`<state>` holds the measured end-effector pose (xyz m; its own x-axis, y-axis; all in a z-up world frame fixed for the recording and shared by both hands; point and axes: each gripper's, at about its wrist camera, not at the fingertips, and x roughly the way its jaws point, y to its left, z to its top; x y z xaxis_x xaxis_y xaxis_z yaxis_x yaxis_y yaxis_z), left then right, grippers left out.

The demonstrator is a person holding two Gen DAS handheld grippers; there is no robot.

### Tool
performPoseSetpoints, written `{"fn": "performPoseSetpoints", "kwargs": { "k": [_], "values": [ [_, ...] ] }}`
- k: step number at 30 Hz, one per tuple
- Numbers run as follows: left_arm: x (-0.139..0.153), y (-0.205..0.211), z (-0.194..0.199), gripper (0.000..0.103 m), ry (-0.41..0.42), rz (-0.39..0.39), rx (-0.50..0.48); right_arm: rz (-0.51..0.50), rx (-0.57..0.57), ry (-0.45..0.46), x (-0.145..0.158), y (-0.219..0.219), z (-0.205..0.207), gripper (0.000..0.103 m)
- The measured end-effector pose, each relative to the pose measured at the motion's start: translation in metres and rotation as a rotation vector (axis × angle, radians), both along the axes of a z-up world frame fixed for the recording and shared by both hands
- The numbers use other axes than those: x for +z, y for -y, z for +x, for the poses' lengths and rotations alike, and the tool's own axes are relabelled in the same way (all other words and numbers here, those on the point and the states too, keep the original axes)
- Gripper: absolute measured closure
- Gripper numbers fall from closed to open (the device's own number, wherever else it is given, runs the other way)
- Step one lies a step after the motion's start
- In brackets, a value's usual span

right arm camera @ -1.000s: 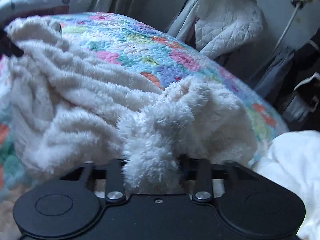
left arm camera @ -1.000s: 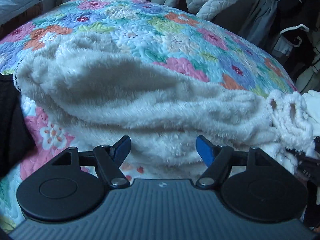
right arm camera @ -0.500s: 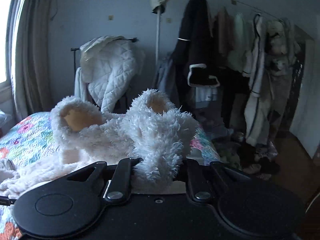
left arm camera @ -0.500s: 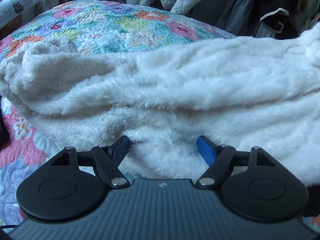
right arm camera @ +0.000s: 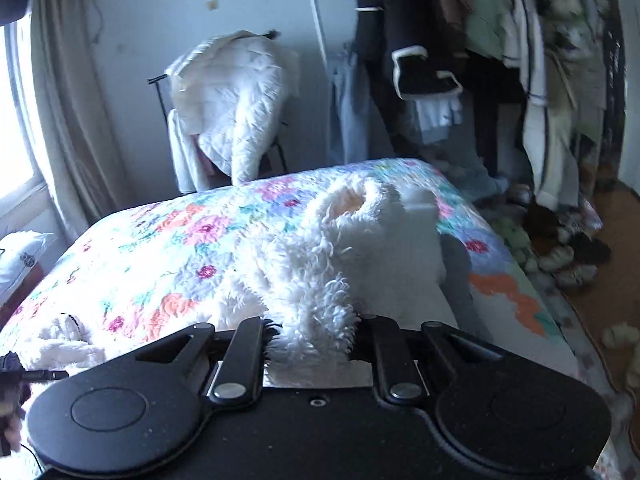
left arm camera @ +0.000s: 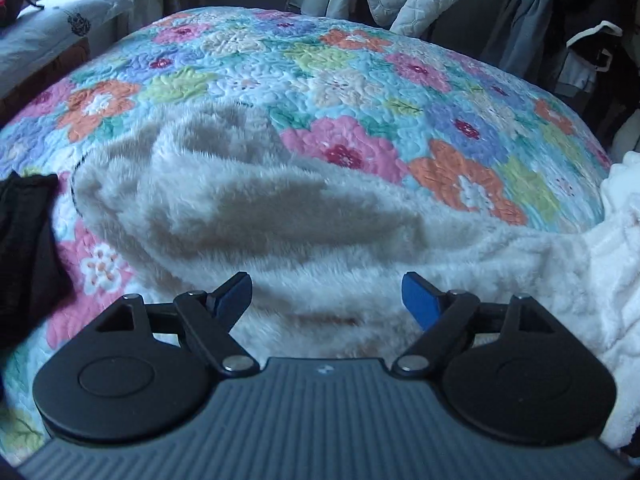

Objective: Fold clothes
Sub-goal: 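Grasp the fleece fold with the right gripper and lift it while the left gripper regrasps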

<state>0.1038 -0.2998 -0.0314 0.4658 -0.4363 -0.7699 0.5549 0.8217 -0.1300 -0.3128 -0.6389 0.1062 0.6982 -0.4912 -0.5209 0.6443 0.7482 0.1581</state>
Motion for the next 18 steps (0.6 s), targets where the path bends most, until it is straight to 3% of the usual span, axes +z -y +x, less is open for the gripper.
{"fn": "performPoseSetpoints", "kwargs": {
  "k": [3, 5, 6, 12, 14, 15, 16, 18],
  "values": [
    [-0.019, 0.034, 0.027, 0.019, -0.010, 0.072, -0.046, -0.001, -0.017, 0.013, 0.006, 0.006, -0.004, 0.086],
    [-0.038, 0.063, 0.041, 0.067, 0.026, 0.139, -0.100, 0.003, -0.024, 0.025, 0.009, 0.009, -0.008, 0.086],
    [-0.043, 0.074, 0.048, 0.082, 0.033, 0.149, -0.121, 0.002, -0.028, 0.028, 0.010, 0.007, -0.011, 0.086],
    [-0.006, 0.059, 0.082, 0.082, 0.029, -0.166, 0.005, 0.011, -0.056, 0.008, 0.009, 0.009, -0.025, 0.086],
    [-0.008, 0.047, 0.095, 0.076, 0.016, -0.163, 0.081, 0.033, -0.068, 0.021, 0.007, 0.012, -0.029, 0.086],
    [-0.010, 0.040, 0.102, 0.066, -0.005, -0.151, 0.111, 0.045, -0.071, 0.033, 0.007, 0.013, -0.030, 0.086],
    [-0.010, 0.033, 0.105, 0.058, -0.033, -0.152, 0.112, 0.061, -0.071, 0.048, 0.007, 0.013, -0.030, 0.086],
    [-0.002, 0.018, 0.102, 0.053, -0.052, -0.174, 0.072, 0.130, -0.052, 0.100, 0.008, 0.012, -0.026, 0.085]
  ]
}}
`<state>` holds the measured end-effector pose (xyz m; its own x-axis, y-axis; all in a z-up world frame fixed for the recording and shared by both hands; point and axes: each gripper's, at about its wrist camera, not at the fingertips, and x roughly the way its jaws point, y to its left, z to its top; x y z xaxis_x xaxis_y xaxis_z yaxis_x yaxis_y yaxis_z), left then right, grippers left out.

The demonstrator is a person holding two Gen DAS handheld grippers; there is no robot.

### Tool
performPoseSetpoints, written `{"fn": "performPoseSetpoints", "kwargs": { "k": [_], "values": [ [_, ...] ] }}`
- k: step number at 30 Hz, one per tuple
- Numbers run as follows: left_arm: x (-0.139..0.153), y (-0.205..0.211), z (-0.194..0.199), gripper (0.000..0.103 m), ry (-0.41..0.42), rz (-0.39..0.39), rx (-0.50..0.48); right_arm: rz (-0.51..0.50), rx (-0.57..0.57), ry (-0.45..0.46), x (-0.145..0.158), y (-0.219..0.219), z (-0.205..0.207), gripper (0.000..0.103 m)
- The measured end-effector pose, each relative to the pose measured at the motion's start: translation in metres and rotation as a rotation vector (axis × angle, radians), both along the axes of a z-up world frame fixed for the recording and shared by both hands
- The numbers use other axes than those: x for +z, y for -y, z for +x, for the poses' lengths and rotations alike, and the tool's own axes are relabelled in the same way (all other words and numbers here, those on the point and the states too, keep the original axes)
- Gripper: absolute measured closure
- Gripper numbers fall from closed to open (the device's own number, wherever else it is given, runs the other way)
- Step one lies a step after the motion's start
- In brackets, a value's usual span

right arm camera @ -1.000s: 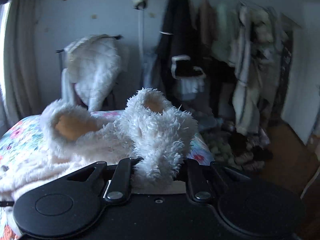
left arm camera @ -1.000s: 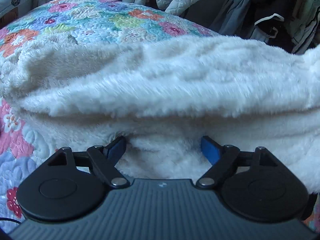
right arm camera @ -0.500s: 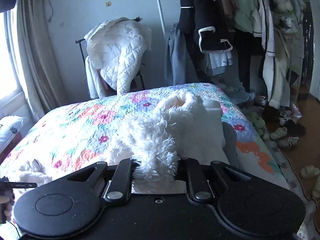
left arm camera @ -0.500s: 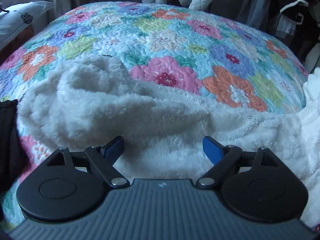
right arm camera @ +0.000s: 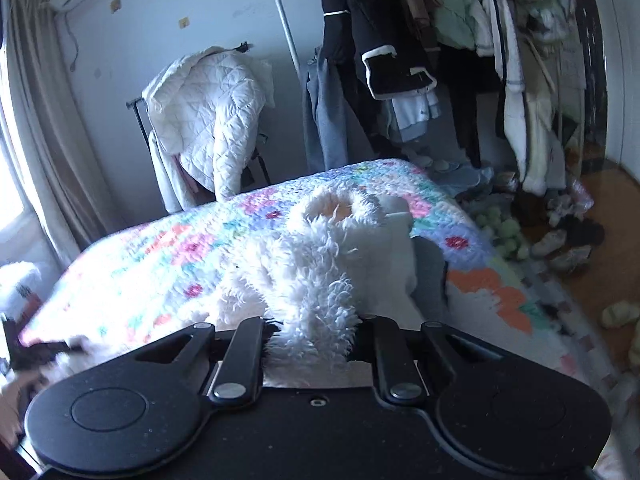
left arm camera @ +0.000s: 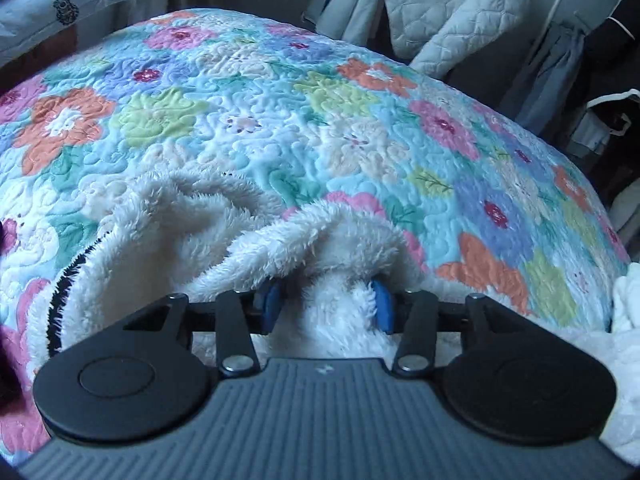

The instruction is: Fold clothes

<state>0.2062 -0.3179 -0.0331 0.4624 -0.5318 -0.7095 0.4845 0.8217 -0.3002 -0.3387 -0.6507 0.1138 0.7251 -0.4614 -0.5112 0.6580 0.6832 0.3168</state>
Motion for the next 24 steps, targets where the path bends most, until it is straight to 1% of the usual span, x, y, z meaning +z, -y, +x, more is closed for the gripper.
{"fn": "performPoseSetpoints", "kwargs": {
  "k": [1, 3, 5, 6, 8, 10, 12, 14, 16, 18, 19, 20, 22, 24],
  "values": [
    [0.007, -0.007, -0.005, 0.044, 0.010, 0.003, -0.012, 0.047, 0.030, 0.043, 0.002, -0.003, 0.008, 0.085],
    [0.024, -0.024, -0.019, 0.037, 0.057, 0.009, -0.024, 0.136, 0.107, 0.124, 0.007, -0.010, 0.031, 0.084],
    [0.038, -0.044, -0.031, 0.032, 0.093, -0.018, -0.017, 0.197, 0.220, 0.175, 0.012, -0.024, 0.069, 0.084],
    [0.043, -0.057, -0.035, 0.030, 0.094, -0.047, -0.012, 0.229, 0.287, 0.199, 0.013, -0.033, 0.093, 0.084],
    [0.046, -0.080, -0.044, 0.029, 0.070, -0.099, -0.008, 0.279, 0.405, 0.217, 0.011, -0.051, 0.144, 0.084],
    [0.044, -0.100, -0.052, 0.029, 0.047, -0.122, -0.029, 0.299, 0.491, 0.206, 0.009, -0.071, 0.195, 0.084],
    [0.037, -0.116, -0.059, 0.029, 0.035, -0.114, -0.042, 0.311, 0.563, 0.217, 0.008, -0.094, 0.247, 0.083],
    [0.027, -0.131, -0.061, 0.029, 0.021, -0.109, -0.020, 0.319, 0.624, 0.271, 0.011, -0.120, 0.288, 0.083],
    [0.018, -0.145, -0.060, 0.029, 0.001, -0.113, 0.010, 0.299, 0.678, 0.350, 0.015, -0.149, 0.316, 0.083],
    [0.010, -0.158, -0.059, 0.029, -0.020, -0.141, 0.033, 0.236, 0.733, 0.415, 0.013, -0.183, 0.337, 0.084],
    [0.006, -0.163, -0.059, 0.029, -0.035, -0.154, 0.044, 0.205, 0.761, 0.403, 0.006, -0.204, 0.352, 0.084],
    [0.002, -0.166, -0.057, 0.029, -0.049, -0.161, 0.058, 0.177, 0.790, 0.373, -0.004, -0.225, 0.369, 0.084],
    [-0.007, -0.167, -0.055, 0.027, -0.052, -0.143, 0.074, 0.149, 0.855, 0.212, -0.033, -0.261, 0.406, 0.077],
    [-0.018, -0.168, -0.051, 0.027, -0.064, -0.131, 0.087, 0.157, 0.914, 0.038, -0.068, -0.282, 0.429, 0.075]
  ]
}}
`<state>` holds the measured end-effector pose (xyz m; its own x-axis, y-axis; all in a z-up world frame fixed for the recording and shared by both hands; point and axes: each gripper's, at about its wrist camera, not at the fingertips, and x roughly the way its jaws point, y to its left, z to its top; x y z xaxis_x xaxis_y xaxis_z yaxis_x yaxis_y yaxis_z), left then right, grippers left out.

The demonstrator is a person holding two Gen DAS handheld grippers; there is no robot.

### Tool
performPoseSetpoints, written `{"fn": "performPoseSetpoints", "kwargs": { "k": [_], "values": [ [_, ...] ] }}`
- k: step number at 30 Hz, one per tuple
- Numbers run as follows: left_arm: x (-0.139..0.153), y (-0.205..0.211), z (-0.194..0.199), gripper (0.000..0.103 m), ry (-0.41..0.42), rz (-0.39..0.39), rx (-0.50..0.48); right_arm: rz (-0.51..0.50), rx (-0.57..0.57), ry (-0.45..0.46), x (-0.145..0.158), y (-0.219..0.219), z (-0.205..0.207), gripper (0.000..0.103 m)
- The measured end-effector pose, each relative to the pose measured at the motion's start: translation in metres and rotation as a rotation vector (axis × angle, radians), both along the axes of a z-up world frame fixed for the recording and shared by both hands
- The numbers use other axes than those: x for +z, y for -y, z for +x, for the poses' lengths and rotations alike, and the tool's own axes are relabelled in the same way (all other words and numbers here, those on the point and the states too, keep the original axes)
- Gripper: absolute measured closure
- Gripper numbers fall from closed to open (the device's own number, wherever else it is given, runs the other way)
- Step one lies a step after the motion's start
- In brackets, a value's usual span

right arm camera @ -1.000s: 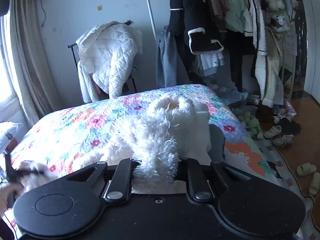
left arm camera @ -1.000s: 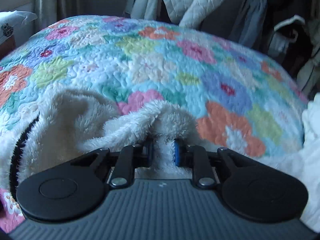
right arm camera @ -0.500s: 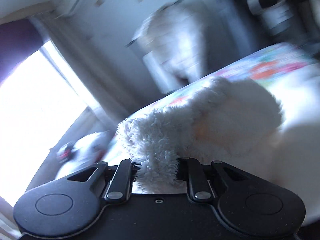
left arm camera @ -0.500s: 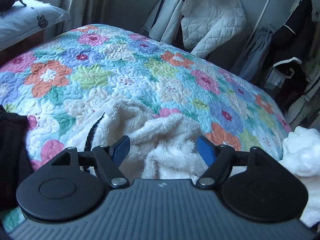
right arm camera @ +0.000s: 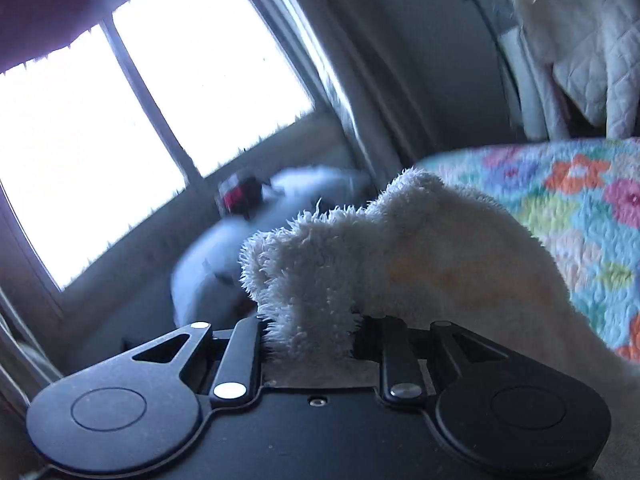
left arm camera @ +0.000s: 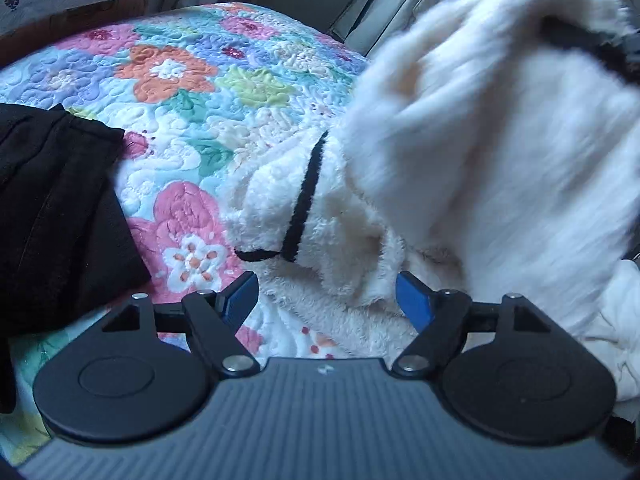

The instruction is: Fold clothes

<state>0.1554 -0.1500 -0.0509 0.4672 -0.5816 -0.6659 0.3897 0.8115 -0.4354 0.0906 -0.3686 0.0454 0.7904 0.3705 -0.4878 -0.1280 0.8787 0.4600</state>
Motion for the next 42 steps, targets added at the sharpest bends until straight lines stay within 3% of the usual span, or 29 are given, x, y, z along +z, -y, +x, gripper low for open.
{"fn": "performPoseSetpoints", "kwargs": {
  "k": [3, 7, 11, 12, 13, 15, 19, 21, 23, 24, 26, 29, 30, 32, 35, 36, 37, 39, 42],
  "values": [
    [-0.017, 0.001, 0.010, 0.027, -0.033, -0.002, 0.026, 0.075, 0.032, -0.096, -0.031, 0.016, -0.019, 0.071],
    [-0.019, 0.004, 0.018, 0.026, 0.030, -0.016, 0.041, 0.164, -0.030, -0.120, -0.046, 0.060, -0.083, 0.056],
    [-0.017, 0.013, 0.026, 0.029, 0.095, -0.035, 0.047, 0.131, -0.140, -0.139, -0.057, 0.101, -0.149, 0.047],
    [-0.014, 0.016, 0.028, 0.036, 0.119, -0.044, 0.043, 0.080, -0.188, -0.149, -0.063, 0.114, -0.155, 0.044],
    [-0.008, 0.020, 0.029, 0.049, 0.155, -0.059, 0.029, 0.027, -0.243, -0.165, -0.069, 0.125, -0.161, 0.044],
    [0.009, 0.026, 0.032, 0.060, 0.228, -0.089, -0.002, -0.056, -0.337, -0.198, -0.082, 0.142, -0.175, 0.044],
    [0.043, 0.024, 0.035, 0.068, 0.441, -0.215, -0.020, 0.025, -0.393, -0.236, -0.110, 0.170, -0.180, 0.044],
    [0.046, 0.026, 0.038, 0.068, 0.493, -0.241, -0.004, 0.053, -0.387, -0.254, -0.121, 0.173, -0.176, 0.044],
    [0.033, 0.029, 0.050, 0.062, 0.448, -0.236, 0.025, 0.057, -0.371, -0.280, -0.133, 0.171, -0.169, 0.042],
    [0.023, 0.029, 0.058, 0.057, 0.390, -0.208, 0.046, 0.059, -0.359, -0.294, -0.138, 0.170, -0.167, 0.040],
    [0.004, 0.031, 0.073, 0.056, 0.274, -0.153, 0.090, 0.062, -0.344, -0.309, -0.147, 0.167, -0.166, 0.039],
    [-0.002, 0.014, 0.075, 0.052, 0.194, -0.201, 0.150, 0.098, -0.349, -0.309, -0.151, 0.169, -0.170, 0.039],
    [-0.003, 0.007, 0.074, 0.046, 0.172, -0.224, 0.169, 0.102, -0.349, -0.314, -0.151, 0.171, -0.172, 0.039],
    [0.003, -0.003, 0.071, 0.042, 0.181, -0.209, 0.184, 0.086, -0.340, -0.332, -0.150, 0.174, -0.175, 0.038],
    [0.016, 0.011, 0.052, 0.032, 0.240, 0.004, 0.199, 0.038, -0.338, -0.355, -0.149, 0.178, -0.177, 0.024],
    [0.020, 0.017, 0.046, 0.032, 0.259, 0.081, 0.204, 0.027, -0.337, -0.348, -0.148, 0.179, -0.178, 0.024],
    [0.024, 0.016, 0.037, 0.032, 0.268, 0.107, 0.210, 0.032, -0.332, -0.330, -0.146, 0.183, -0.179, 0.024],
    [0.034, 0.003, 0.014, 0.032, 0.269, 0.078, 0.233, 0.058, -0.339, -0.301, -0.143, 0.189, -0.183, 0.024],
    [0.047, -0.013, -0.023, 0.023, 0.279, 0.034, 0.309, 0.099, -0.356, -0.275, -0.139, 0.197, -0.188, 0.024]
  ]
}}
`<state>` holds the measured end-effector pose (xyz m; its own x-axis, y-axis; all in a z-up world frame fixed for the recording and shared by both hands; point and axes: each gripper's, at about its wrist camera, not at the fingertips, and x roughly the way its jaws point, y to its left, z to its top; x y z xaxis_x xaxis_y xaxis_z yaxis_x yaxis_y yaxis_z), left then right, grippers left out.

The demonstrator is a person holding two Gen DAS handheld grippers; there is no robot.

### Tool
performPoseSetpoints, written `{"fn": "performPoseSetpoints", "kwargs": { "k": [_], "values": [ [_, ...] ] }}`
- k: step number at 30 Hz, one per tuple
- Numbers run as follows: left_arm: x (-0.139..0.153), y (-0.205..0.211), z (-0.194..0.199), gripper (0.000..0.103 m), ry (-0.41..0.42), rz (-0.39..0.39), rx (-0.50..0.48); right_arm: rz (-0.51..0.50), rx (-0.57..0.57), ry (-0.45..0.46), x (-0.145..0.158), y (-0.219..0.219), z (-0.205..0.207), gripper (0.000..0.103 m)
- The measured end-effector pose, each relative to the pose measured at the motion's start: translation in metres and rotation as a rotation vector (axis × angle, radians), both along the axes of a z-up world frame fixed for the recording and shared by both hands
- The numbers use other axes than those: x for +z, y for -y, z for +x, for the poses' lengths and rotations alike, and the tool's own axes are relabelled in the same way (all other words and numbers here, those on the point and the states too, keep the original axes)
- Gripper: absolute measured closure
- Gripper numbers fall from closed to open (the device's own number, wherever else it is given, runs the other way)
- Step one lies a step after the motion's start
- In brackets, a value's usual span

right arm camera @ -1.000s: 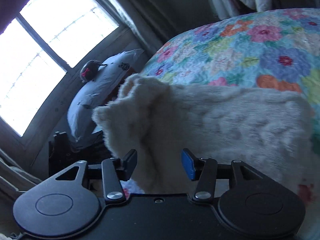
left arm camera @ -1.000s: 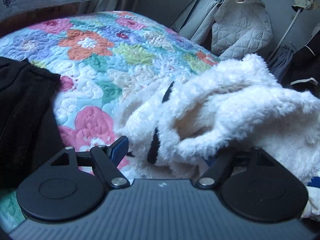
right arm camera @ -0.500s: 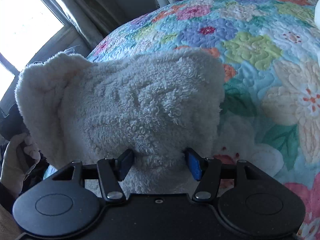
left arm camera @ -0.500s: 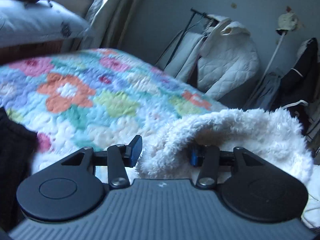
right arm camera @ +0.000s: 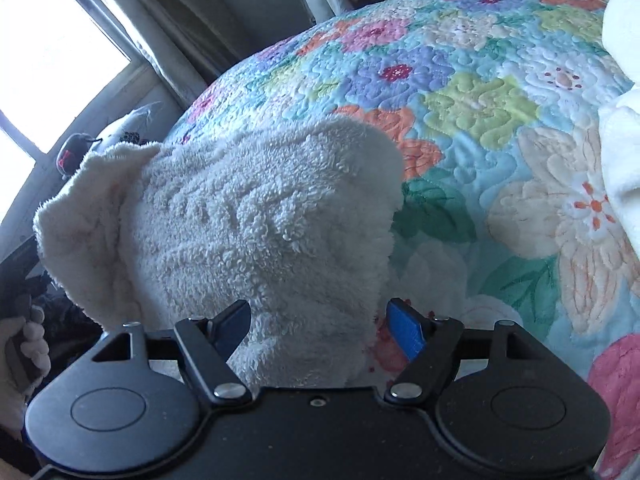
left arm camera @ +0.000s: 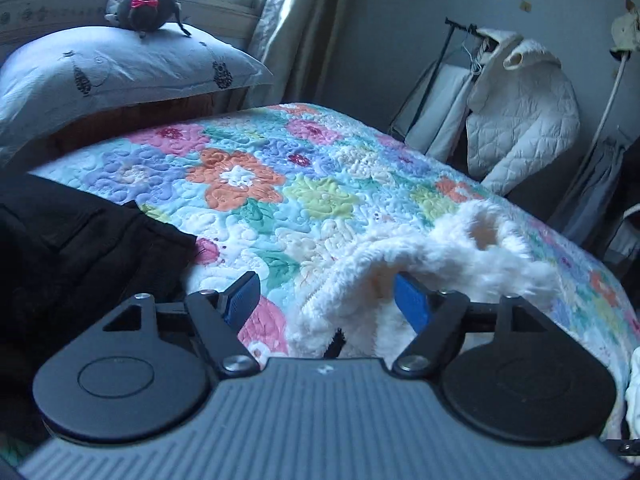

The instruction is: Fold clothes

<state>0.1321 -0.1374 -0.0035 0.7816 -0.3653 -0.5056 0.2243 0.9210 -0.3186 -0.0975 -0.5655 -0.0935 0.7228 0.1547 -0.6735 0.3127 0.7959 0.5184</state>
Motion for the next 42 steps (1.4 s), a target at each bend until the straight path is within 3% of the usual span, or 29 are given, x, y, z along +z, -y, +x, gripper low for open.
{"fn": "performPoseSetpoints", "kwargs": {
  "k": [2, 4, 7, 9, 12, 16, 22, 26, 29, 30, 32, 33, 34, 35, 36, 38, 40, 42],
  "values": [
    [0.008, -0.008, -0.025, 0.020, 0.004, -0.009, 0.042, 0.027, -0.008, 0.012, 0.002, 0.004, -0.004, 0.023],
    [0.008, -0.006, -0.044, 0.019, -0.066, -0.049, 0.010, 0.073, 0.002, 0.035, 0.005, 0.008, -0.007, 0.023],
    [-0.019, 0.021, -0.067, 0.019, -0.324, -0.226, -0.168, 0.216, 0.061, 0.079, 0.008, 0.015, -0.007, 0.023],
    [-0.047, 0.053, -0.090, 0.019, -0.490, -0.272, -0.287, 0.301, 0.105, 0.135, 0.018, 0.019, -0.010, 0.020],
    [-0.084, 0.099, -0.131, 0.019, -0.648, -0.309, -0.368, 0.265, 0.154, 0.160, 0.035, 0.019, -0.013, 0.015],
    [-0.115, 0.148, -0.178, 0.019, -0.686, -0.376, -0.370, 0.204, 0.121, 0.116, 0.028, 0.026, -0.009, 0.015],
    [-0.140, 0.164, -0.175, 0.019, -0.549, -0.427, -0.147, 0.266, 0.014, 0.081, -0.018, 0.045, 0.012, 0.015],
    [-0.139, 0.166, -0.161, 0.013, -0.505, -0.465, -0.116, 0.304, -0.042, 0.069, -0.055, 0.054, 0.029, 0.013],
    [-0.141, 0.166, -0.156, 0.010, -0.491, -0.494, -0.113, 0.418, -0.084, 0.173, -0.077, 0.059, 0.031, 0.000],
    [-0.140, 0.166, -0.155, 0.010, -0.484, -0.488, -0.124, 0.429, -0.085, 0.199, -0.079, 0.058, 0.034, 0.000],
    [-0.135, 0.165, -0.148, 0.043, -0.460, -0.441, -0.157, 0.407, -0.030, 0.194, -0.074, 0.049, 0.048, 0.001],
    [-0.129, 0.162, -0.142, 0.058, -0.443, -0.414, -0.177, 0.409, 0.008, 0.195, -0.069, 0.042, 0.058, 0.024],
    [-0.123, 0.158, -0.136, 0.066, -0.423, -0.398, -0.191, 0.416, 0.042, 0.197, -0.063, 0.035, 0.068, 0.043],
    [-0.117, 0.154, -0.130, 0.068, -0.403, -0.383, -0.206, 0.413, 0.059, 0.203, -0.054, 0.028, 0.077, 0.057],
    [-0.104, 0.147, -0.123, 0.070, -0.362, -0.372, -0.220, 0.383, 0.085, 0.228, -0.035, 0.019, 0.087, 0.064],
    [-0.050, 0.127, -0.112, 0.071, -0.195, -0.327, -0.233, 0.281, 0.172, 0.353, 0.027, -0.005, 0.096, 0.067],
    [0.024, 0.108, -0.123, 0.072, 0.011, -0.262, -0.254, 0.220, 0.258, 0.533, 0.097, -0.026, 0.087, 0.068],
    [0.072, 0.097, -0.143, 0.072, 0.081, -0.238, -0.281, 0.217, 0.282, 0.641, 0.138, -0.034, 0.065, 0.069]
  ]
}}
